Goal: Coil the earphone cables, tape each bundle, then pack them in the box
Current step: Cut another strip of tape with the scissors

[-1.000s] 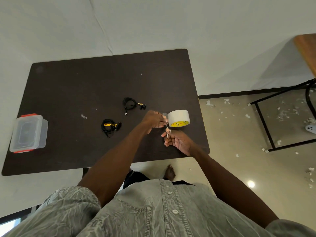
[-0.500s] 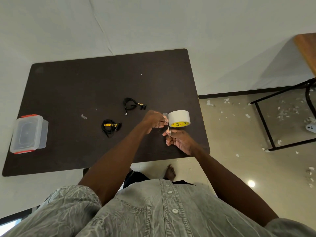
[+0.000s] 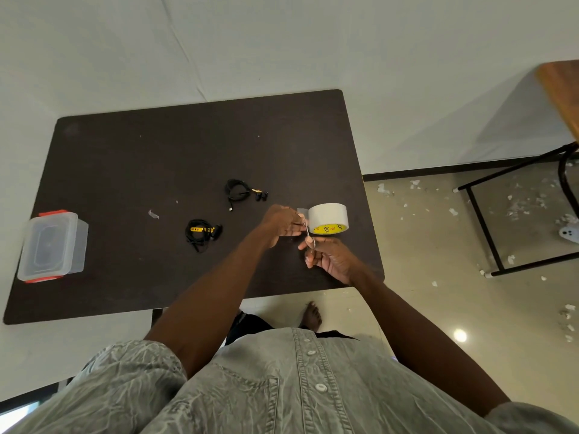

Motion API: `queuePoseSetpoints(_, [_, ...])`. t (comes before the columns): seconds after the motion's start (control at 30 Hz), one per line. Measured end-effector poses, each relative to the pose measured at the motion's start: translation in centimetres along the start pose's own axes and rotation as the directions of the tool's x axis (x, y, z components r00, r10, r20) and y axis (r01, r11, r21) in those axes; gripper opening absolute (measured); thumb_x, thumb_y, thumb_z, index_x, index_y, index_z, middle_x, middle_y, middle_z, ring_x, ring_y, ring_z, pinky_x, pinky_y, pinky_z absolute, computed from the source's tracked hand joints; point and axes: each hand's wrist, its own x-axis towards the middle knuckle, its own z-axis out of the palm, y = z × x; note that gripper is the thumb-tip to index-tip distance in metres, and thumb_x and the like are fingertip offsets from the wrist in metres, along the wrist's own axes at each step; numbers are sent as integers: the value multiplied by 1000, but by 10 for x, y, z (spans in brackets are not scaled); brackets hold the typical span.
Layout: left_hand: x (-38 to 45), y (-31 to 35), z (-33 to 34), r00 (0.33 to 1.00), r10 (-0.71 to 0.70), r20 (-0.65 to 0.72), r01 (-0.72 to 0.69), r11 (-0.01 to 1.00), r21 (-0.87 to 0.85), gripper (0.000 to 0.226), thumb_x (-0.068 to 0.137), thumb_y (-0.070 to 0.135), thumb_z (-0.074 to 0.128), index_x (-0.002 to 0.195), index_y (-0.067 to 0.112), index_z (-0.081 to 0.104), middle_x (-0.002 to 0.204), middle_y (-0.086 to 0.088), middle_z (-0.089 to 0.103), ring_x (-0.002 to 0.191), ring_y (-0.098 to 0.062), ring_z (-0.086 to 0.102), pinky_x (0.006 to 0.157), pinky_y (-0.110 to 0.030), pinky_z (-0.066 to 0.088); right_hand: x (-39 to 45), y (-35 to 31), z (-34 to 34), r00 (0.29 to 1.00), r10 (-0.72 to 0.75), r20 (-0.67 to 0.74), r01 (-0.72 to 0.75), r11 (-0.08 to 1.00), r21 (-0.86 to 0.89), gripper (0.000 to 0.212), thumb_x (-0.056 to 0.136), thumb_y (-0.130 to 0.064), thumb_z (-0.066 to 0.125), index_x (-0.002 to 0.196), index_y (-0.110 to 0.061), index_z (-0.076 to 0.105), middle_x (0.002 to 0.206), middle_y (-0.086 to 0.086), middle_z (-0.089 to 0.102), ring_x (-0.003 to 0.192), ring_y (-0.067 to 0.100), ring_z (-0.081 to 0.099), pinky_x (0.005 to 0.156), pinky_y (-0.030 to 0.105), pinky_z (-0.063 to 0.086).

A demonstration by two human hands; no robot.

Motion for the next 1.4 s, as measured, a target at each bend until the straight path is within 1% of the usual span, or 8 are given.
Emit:
queuePoseSetpoints(0.23, [-2,2,0,1000,4,1,-4,1000,14,16,97,2,48,104,-7,58,112,-32,64,104,-41,65,88,-42,55,-1,5,-2,998,55,34,-52,995,-81,40,90,-37,58,100,2,67,75,17,61,68,22,60,72,32,52])
queuePoseSetpoints(0.37, [0,1,-1,1000,20,14,-20,999,43,23,94,0,52,113,-12,56,110,-30,65,102,-39,66,91,-44,54,0,4,0,999,30,26,-28,998,-59,37,88,-36,59,98,-1,68,78,19,59,70,22,60,72,33,52])
queuePoseSetpoints(0.5, [-1,2,-1,999,17,30,-19,999,45,18,95,1,51,109,-8,58,109,-28,67,102,-37,67,93,-45,53,1,2,-1,1000,18,20,-17,999,-51,35,90,-34,59,98,-1,67,79,17,60,70,21,60,73,33,51])
queuePoseSetpoints(0.63, [-1,3,-1,999,8,49,-10,999,47,21,95,1,50,113,-9,56,101,-24,68,92,-32,69,85,-39,56,-1,5,-6,999,35,5,-35,997,-69,34,93,-33,58,98,-1,67,79,17,61,71,21,60,73,32,52])
queuePoseSetpoints(0.77, [-2,4,0,999,2,42,-4,999,47,20,97,2,48,111,-9,56,106,-26,66,97,-34,67,80,-36,57,-2,4,-7,1000,31,5,-31,997,-65,34,90,-33,60,97,-1,67,81,18,61,69,20,60,72,33,52])
queuePoseSetpoints(0.93, [1,3,-2,999,9,52,-12,999,48,22,94,4,54,112,-8,58,99,-21,70,87,-28,71,83,-38,57,-1,-3,-2,1000,-8,25,8,1000,-15,22,90,-24,60,100,-4,62,95,13,68,68,17,60,70,33,52])
queuePoseSetpoints(1.17, [0,3,-1,998,18,60,-21,998,52,16,93,5,55,104,-5,61,95,-19,71,87,-27,70,89,-41,55,1,-7,-3,1000,-10,22,11,999,-32,27,90,-24,62,102,0,63,88,9,68,68,16,59,69,32,52])
queuePoseSetpoints(1.4, [0,4,0,998,16,56,-18,999,49,16,93,5,54,103,-5,62,92,-17,71,87,-27,71,90,-42,55,1,-7,-2,1000,-23,-3,23,999,-32,13,94,-15,60,97,-4,65,88,10,67,66,16,57,66,32,53])
